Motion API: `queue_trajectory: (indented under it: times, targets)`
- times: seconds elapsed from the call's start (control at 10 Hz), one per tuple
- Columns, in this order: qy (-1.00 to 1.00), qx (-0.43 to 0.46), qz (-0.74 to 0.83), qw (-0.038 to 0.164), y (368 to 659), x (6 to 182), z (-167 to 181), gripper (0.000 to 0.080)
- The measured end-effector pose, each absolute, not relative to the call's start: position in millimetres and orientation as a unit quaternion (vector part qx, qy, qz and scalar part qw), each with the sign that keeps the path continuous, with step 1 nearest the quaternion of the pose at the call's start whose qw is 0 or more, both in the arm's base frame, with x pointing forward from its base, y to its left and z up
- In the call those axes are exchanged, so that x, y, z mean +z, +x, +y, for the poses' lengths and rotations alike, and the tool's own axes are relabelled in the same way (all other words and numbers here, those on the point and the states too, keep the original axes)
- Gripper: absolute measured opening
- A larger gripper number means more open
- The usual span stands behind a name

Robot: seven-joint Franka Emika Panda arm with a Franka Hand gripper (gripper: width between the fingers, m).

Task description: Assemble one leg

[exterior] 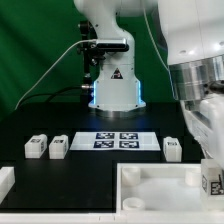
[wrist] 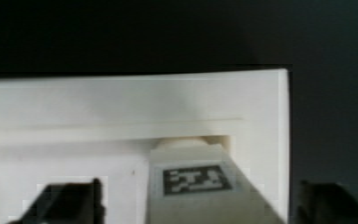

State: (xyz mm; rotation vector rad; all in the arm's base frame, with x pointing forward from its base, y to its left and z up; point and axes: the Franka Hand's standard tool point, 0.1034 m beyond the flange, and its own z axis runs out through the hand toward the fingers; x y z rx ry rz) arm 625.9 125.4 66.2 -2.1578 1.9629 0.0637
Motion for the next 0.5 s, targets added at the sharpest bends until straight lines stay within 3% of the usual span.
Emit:
queue_trajectory:
  times: [0.1, 0.5]
  targets:
    - [-0.801, 0.014, 0.590, 0.105, 624.6, 66.1, 123.5, 0.0635]
    - [-0.916, -0.013, 0.389, 0.093, 626.5, 66.6, 118.6, 0.0647]
